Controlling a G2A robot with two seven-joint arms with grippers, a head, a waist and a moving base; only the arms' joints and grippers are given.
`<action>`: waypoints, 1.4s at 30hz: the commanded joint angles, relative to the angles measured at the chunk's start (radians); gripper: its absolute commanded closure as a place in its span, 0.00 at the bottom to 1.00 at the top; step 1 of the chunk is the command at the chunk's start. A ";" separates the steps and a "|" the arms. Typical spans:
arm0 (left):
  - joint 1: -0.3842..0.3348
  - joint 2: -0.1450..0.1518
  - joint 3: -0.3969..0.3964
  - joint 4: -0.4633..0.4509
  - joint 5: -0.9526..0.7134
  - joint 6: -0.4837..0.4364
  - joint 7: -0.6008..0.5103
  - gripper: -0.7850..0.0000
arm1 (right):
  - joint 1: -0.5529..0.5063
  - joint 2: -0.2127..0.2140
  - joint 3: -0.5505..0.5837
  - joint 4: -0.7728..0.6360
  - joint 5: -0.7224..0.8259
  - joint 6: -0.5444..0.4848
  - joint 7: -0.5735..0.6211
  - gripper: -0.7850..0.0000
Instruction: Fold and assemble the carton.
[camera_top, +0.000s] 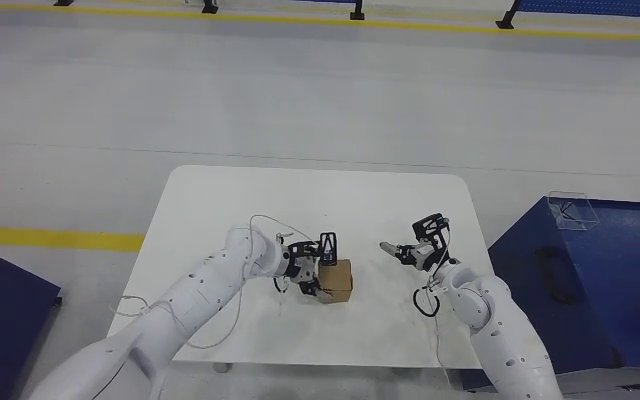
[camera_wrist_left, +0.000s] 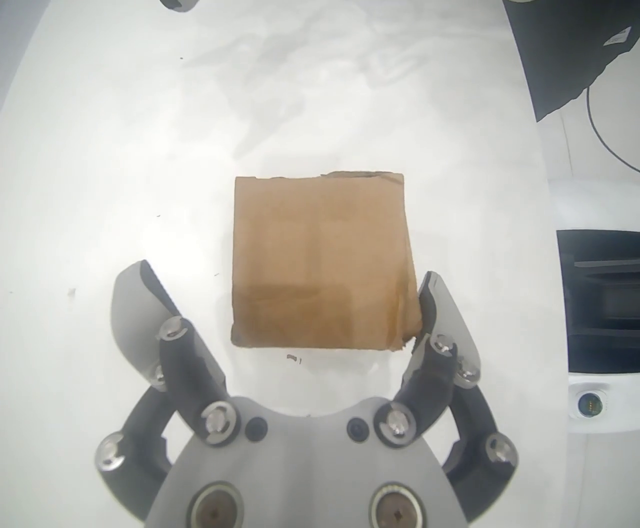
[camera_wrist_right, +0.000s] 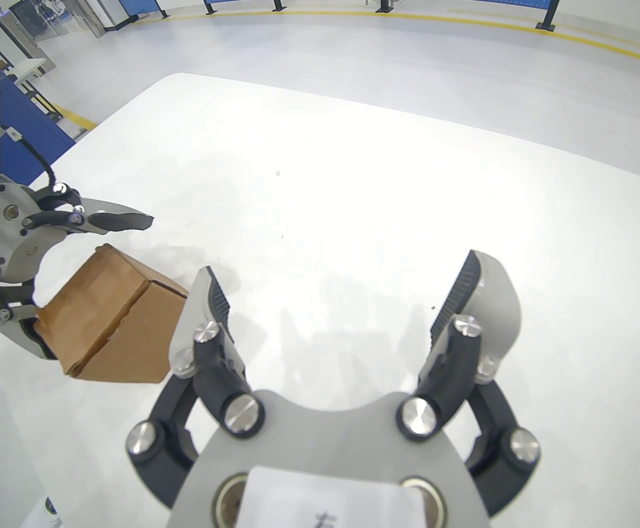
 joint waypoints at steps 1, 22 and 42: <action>-0.002 -0.007 0.002 0.011 0.002 -0.020 0.021 0.00 | 0.000 0.000 0.000 0.000 0.000 0.000 0.000 0.00; -0.022 -0.036 0.000 0.083 0.024 -0.066 0.118 1.00 | 0.000 0.000 0.000 0.000 0.000 0.000 0.000 0.00; -0.051 0.046 0.064 -0.069 -0.714 -0.066 -0.191 1.00 | 0.000 0.000 0.000 0.000 0.000 0.000 0.000 0.00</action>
